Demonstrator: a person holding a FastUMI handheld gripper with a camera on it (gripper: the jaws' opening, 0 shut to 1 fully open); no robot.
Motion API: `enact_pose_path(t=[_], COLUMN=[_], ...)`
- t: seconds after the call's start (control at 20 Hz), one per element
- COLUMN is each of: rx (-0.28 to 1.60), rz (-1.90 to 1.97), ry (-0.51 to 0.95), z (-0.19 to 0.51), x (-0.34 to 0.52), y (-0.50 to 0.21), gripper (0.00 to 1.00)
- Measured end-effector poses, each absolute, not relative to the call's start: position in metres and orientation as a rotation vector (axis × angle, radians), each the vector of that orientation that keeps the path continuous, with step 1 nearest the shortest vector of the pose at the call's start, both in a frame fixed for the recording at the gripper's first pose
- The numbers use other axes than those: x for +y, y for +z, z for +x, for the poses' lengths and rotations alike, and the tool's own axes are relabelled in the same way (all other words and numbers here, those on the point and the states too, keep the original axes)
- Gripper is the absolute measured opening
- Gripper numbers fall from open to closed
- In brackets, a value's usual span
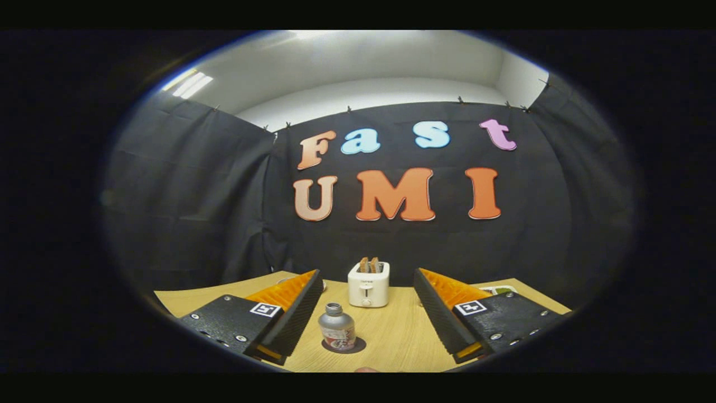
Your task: Take the bottle from table, then pour the juice into the cup, finally place the bottle on the coaster
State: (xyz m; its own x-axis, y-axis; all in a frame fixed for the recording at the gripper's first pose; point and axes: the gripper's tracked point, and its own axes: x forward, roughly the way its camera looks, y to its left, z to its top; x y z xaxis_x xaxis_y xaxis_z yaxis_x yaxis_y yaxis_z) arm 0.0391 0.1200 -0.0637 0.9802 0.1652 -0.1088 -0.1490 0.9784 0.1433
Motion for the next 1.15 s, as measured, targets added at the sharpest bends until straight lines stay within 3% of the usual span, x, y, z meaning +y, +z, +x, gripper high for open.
enact_pose_path(t=[0.7, 1.15], rx=[-0.032, -0.069], rz=[0.12, 0.061], ry=[0.034, -0.013], z=[0.005, -0.006], x=[0.066, 0.046], y=[0.004, 0.01], gripper=[0.97, 0.97])
